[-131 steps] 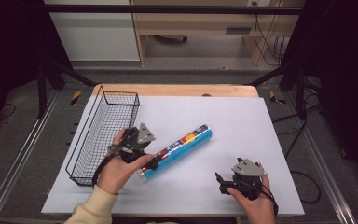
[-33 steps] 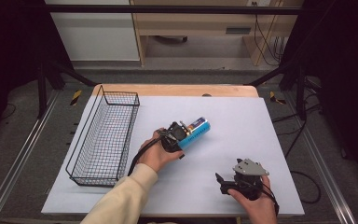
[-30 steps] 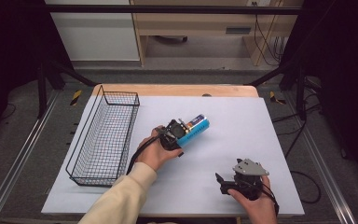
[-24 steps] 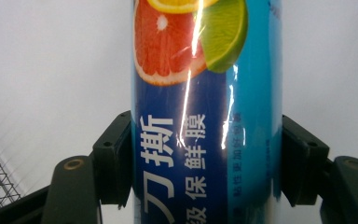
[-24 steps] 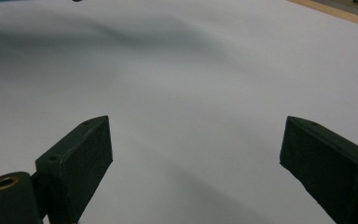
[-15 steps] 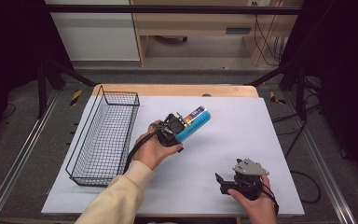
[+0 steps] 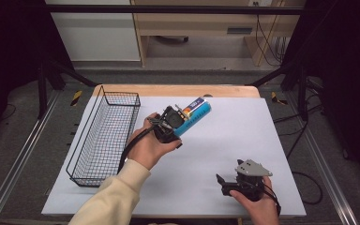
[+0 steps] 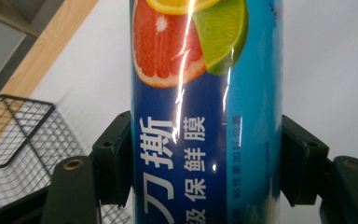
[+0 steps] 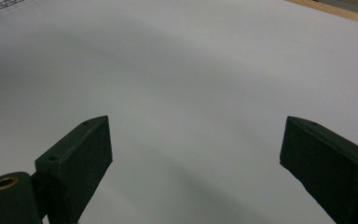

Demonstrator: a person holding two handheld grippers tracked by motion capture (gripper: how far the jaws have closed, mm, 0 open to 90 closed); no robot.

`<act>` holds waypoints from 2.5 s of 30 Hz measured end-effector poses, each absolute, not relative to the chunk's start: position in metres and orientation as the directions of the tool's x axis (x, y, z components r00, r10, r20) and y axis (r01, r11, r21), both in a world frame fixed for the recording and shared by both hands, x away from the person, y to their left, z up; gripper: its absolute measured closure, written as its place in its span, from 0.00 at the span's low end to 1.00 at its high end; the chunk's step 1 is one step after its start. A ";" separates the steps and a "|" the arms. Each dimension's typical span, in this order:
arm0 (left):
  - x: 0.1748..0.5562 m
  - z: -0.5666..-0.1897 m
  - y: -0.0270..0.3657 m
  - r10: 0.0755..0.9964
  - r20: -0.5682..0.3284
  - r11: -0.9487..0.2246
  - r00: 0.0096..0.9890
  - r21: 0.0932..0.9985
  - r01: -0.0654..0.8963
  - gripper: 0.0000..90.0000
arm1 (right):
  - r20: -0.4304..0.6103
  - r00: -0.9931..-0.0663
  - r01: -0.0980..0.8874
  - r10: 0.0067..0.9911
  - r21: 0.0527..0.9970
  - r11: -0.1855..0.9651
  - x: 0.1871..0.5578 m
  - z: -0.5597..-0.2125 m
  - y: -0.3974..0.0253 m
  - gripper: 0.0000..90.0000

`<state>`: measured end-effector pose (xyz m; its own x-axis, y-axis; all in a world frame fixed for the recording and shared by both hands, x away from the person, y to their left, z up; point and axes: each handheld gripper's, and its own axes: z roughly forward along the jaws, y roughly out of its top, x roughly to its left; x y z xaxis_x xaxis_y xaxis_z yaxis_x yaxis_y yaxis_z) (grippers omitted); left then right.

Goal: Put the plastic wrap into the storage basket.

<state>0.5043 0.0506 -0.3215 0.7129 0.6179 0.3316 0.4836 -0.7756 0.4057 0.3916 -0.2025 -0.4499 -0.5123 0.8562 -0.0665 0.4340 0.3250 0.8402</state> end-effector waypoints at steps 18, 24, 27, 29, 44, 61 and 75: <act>0.495 -0.305 0.113 0.689 0.347 -0.724 0.637 0.367 0.583 0.36 | -0.069 -0.463 0.429 0.884 0.855 0.292 0.402 -0.447 -0.205 0.09; 0.493 -0.307 0.130 0.709 0.352 -0.705 0.611 0.350 0.617 0.36 | -0.105 -0.423 0.416 0.900 0.860 0.296 0.426 -0.445 -0.198 0.09; 0.493 -0.307 0.134 0.714 0.351 -0.700 0.606 0.343 0.626 0.36 | -0.125 -0.422 0.413 0.898 0.855 0.314 0.438 -0.446 -0.195 0.09; 0.493 -0.306 0.138 0.719 0.349 -0.695 0.601 0.339 0.634 0.36 | -0.137 -0.411 0.408 0.902 0.857 0.315 0.446 -0.449 -0.193 0.09; 0.474 -0.298 0.157 0.749 0.368 -0.658 0.551 0.319 0.682 0.36 | -0.128 -0.481 0.388 0.868 0.856 0.342 0.423 -0.453 -0.188 0.08; 0.475 -0.314 0.174 0.798 0.351 -0.592 0.490 0.302 0.747 0.36 | -0.086 -0.473 0.407 0.877 0.861 0.304 0.433 -0.450 -0.198 0.08; 0.460 -0.312 0.184 0.801 0.343 -0.588 0.491 0.296 0.753 0.36 | -0.076 -0.475 0.422 0.877 0.855 0.303 0.433 -0.452 -0.200 0.08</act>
<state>0.4598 0.1840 -0.3122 0.4909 0.8007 0.3433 0.7527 -0.5882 0.2957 0.4326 -0.2002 -0.4518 -0.4751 0.8767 -0.0758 0.4221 0.3026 0.8545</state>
